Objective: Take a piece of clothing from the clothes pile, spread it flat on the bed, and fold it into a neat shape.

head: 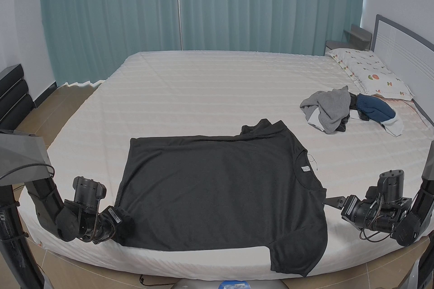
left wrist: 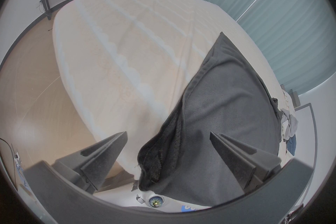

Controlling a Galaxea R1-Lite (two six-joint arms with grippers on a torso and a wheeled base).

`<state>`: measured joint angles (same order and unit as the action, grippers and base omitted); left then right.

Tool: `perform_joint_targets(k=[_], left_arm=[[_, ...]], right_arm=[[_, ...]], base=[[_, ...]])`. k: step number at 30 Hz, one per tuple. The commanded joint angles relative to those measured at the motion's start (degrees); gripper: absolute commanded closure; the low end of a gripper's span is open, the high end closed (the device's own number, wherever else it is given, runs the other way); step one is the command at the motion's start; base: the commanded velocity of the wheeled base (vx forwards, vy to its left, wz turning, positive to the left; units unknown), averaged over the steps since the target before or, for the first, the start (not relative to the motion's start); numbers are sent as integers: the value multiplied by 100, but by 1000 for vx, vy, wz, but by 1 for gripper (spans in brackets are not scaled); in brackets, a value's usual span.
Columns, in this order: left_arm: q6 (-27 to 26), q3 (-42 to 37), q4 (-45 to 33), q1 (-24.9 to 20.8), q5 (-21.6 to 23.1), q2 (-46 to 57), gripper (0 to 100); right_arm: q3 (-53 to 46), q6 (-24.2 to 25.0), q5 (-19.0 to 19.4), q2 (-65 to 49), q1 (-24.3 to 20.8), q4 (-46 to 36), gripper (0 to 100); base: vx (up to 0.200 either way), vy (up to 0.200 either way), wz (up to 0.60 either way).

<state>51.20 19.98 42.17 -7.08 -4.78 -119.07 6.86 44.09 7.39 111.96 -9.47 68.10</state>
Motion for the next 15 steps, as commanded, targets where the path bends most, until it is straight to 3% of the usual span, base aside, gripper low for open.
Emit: perform_joint_targets(k=[1, 14, 15], left_arm=[[4, -205, -16, 84, 56, 384, 0], [4, -372, -33, 190, 627, 446, 0], [-5, -381, -33, 190, 636, 446, 100]], right_arm=[[-1, 3, 0, 19, 16, 2, 0], [-80, -6, 8, -25, 16, 2, 0], [-89, -6, 8, -25, 16, 2, 0]], base=[[0, 0, 0], [0, 0, 0], [0, 0, 0]])
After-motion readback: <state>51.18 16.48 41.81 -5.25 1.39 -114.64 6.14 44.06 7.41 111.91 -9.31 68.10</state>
